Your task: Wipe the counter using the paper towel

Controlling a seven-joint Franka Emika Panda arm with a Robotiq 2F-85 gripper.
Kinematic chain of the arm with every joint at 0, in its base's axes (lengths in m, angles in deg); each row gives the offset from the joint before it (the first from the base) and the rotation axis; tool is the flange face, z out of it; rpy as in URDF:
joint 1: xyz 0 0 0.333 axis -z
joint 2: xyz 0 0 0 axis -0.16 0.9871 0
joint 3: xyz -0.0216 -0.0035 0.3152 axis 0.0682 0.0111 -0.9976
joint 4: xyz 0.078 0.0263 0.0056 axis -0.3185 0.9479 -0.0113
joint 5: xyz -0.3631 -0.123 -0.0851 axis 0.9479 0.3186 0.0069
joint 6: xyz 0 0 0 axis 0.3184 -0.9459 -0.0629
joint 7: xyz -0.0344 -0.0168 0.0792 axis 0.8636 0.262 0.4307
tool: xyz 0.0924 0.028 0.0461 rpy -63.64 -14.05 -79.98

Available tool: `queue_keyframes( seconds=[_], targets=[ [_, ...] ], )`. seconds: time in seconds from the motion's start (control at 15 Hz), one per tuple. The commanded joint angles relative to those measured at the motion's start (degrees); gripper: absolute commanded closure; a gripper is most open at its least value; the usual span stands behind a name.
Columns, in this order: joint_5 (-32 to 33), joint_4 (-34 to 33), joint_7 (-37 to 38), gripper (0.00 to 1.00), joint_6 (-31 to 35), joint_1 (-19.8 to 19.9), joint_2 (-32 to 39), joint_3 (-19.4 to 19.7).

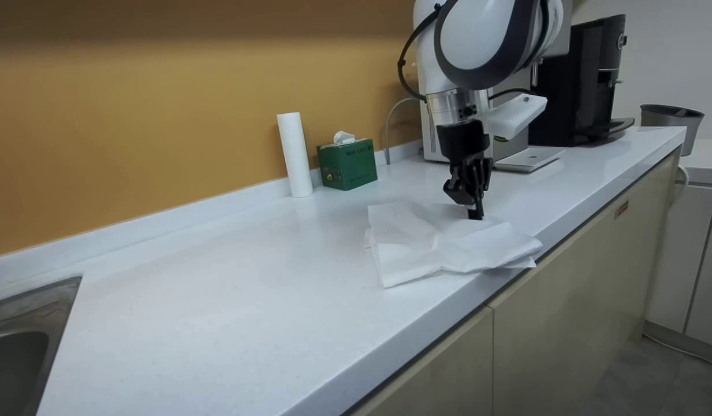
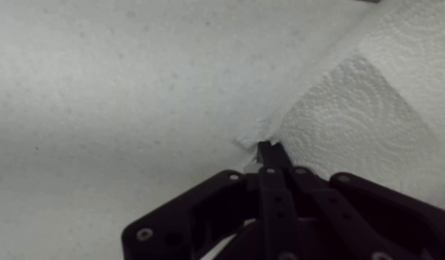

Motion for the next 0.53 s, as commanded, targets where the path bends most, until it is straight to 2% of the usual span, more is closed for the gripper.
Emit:
queue_keyframes(
  seconds=[0.0, 0.47],
  targets=[
    [0.7, -3.3, 3.3, 1.00, -2.5, 1.6, 2.4, 3.2],
    [-0.2, -9.0, 11.5, 1.00, -2.4, 6.0, 7.5, 10.8]
  ],
)
